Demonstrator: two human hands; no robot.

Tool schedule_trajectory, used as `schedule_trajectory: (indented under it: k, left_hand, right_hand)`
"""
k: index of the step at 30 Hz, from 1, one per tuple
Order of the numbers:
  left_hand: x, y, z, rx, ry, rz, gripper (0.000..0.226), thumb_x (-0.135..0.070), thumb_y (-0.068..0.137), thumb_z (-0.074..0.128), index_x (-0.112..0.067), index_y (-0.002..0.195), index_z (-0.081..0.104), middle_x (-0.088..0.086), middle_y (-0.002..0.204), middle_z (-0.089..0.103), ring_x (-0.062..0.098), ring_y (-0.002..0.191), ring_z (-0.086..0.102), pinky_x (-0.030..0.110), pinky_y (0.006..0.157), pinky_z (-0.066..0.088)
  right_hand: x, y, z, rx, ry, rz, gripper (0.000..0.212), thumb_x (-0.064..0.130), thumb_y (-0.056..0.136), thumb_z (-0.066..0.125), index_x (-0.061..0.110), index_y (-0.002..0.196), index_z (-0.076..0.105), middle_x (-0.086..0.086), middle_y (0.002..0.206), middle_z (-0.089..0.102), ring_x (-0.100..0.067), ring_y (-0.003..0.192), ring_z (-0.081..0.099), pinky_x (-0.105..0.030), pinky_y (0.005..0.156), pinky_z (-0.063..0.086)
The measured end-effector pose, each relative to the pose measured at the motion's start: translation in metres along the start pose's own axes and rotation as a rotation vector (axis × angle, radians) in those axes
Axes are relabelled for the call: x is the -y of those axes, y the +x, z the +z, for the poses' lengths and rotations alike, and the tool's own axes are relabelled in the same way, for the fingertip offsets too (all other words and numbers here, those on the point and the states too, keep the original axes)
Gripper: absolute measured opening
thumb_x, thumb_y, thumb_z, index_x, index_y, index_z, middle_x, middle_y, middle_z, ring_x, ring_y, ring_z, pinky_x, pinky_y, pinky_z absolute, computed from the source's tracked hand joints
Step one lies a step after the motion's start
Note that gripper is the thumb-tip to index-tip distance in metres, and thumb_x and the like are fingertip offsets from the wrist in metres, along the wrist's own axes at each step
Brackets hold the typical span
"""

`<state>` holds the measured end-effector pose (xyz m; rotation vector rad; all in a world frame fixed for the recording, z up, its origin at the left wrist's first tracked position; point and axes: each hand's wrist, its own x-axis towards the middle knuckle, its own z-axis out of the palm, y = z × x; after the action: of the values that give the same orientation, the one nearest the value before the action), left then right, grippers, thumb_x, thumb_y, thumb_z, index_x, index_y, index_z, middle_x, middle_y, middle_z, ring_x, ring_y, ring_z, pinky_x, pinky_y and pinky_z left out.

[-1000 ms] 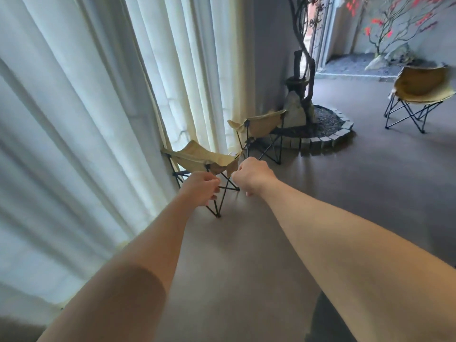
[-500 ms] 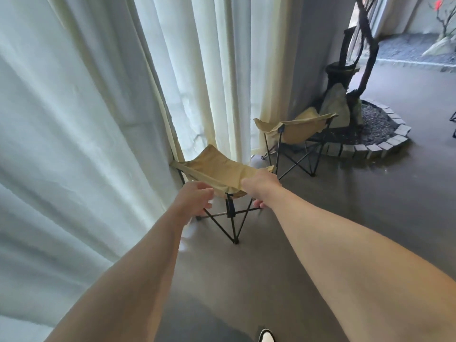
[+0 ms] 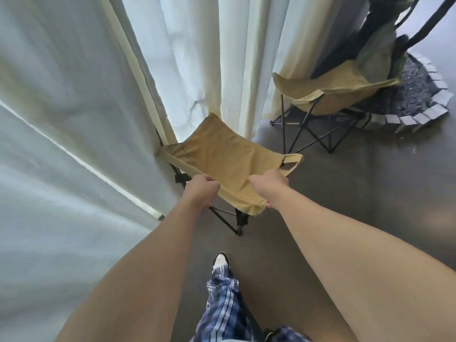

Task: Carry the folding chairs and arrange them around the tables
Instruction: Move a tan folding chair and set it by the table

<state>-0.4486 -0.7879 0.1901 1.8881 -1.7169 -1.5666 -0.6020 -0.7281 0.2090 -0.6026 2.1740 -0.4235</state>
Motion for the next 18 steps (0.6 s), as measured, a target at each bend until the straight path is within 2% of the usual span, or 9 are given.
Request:
schedule_trajectory:
  k: [3,5,8,10,12,14,15,17,18]
  left_hand:
    - [0.008,0.058,0.003,0.054,0.041,-0.082,0.018,-0.015,0.088,0.047,-0.02,0.097,0.063,0.0,0.094,0.06,0.025,0.095,0.059,0.042,0.088,0.056]
    - [0.015,0.092,0.009,0.078,0.064,-0.147,0.017,-0.014,0.088,0.047,-0.019,0.1,0.059,0.0,0.095,0.058,0.025,0.091,0.057,0.043,0.088,0.056]
    - [0.027,0.134,0.021,0.129,0.025,-0.249,0.035,-0.018,0.088,0.048,-0.02,0.122,0.056,0.0,0.112,0.056,0.023,0.103,0.054,0.041,0.082,0.057]
    - [0.037,0.16,0.033,0.171,-0.021,-0.339,0.052,-0.018,0.088,0.048,-0.027,0.14,0.046,-0.004,0.123,0.052,0.021,0.111,0.05,0.038,0.077,0.055]
    - [0.046,0.181,0.046,0.212,-0.024,-0.39,0.058,-0.017,0.091,0.047,-0.029,0.147,0.037,-0.007,0.121,0.051,0.02,0.11,0.048,0.04,0.082,0.054]
    - [0.052,0.19,0.056,0.228,-0.019,-0.422,0.058,-0.018,0.091,0.049,-0.027,0.147,0.038,-0.009,0.106,0.054,0.021,0.106,0.05,0.044,0.09,0.053]
    - [0.052,0.195,0.064,0.235,0.003,-0.43,0.055,-0.021,0.088,0.053,-0.025,0.142,0.044,-0.006,0.105,0.055,0.023,0.107,0.052,0.045,0.094,0.051]
    - [0.05,0.198,0.077,0.222,0.057,-0.413,0.051,-0.03,0.074,0.059,-0.018,0.123,0.053,0.005,0.113,0.056,0.03,0.113,0.057,0.046,0.096,0.051]
    - [0.05,0.202,0.086,0.194,0.077,-0.399,0.057,-0.031,0.069,0.06,-0.012,0.122,0.052,0.009,0.112,0.056,0.033,0.112,0.059,0.046,0.095,0.052]
  right_hand:
    - [0.016,0.056,0.033,0.039,0.025,0.115,0.037,0.031,0.094,0.053,0.006,0.122,0.053,-0.013,0.126,0.054,-0.031,0.103,0.053,-0.038,0.09,0.05]
    - [0.016,0.084,0.053,0.046,-0.005,0.208,0.049,0.034,0.093,0.052,0.003,0.131,0.05,-0.015,0.136,0.051,-0.034,0.118,0.052,-0.038,0.092,0.045]
    - [-0.002,0.121,0.081,0.037,-0.107,0.319,0.066,0.046,0.085,0.051,0.004,0.135,0.048,-0.017,0.137,0.052,-0.037,0.12,0.053,-0.039,0.094,0.046]
    - [-0.017,0.147,0.098,0.045,-0.107,0.405,0.074,0.048,0.082,0.051,0.002,0.139,0.044,-0.018,0.138,0.051,-0.038,0.122,0.052,-0.039,0.094,0.046]
    - [-0.025,0.166,0.111,0.081,-0.063,0.486,0.073,0.042,0.089,0.051,0.0,0.146,0.035,-0.021,0.144,0.044,-0.039,0.126,0.049,-0.04,0.097,0.046]
    - [-0.029,0.177,0.122,0.156,0.045,0.56,0.06,0.028,0.097,0.046,-0.001,0.147,0.033,-0.022,0.144,0.04,-0.038,0.116,0.055,-0.042,0.094,0.052]
    - [-0.032,0.183,0.127,0.185,0.114,0.602,0.053,0.022,0.098,0.045,0.0,0.145,0.037,-0.021,0.138,0.045,-0.035,0.103,0.059,-0.043,0.088,0.057]
    - [-0.035,0.191,0.134,0.179,0.37,0.716,0.04,0.013,0.095,0.047,0.005,0.135,0.047,-0.015,0.111,0.055,-0.027,0.077,0.056,-0.039,0.071,0.06]
    - [-0.037,0.194,0.134,0.163,0.533,0.795,0.034,0.01,0.094,0.048,0.007,0.128,0.05,-0.013,0.098,0.056,-0.024,0.073,0.054,-0.035,0.062,0.058]
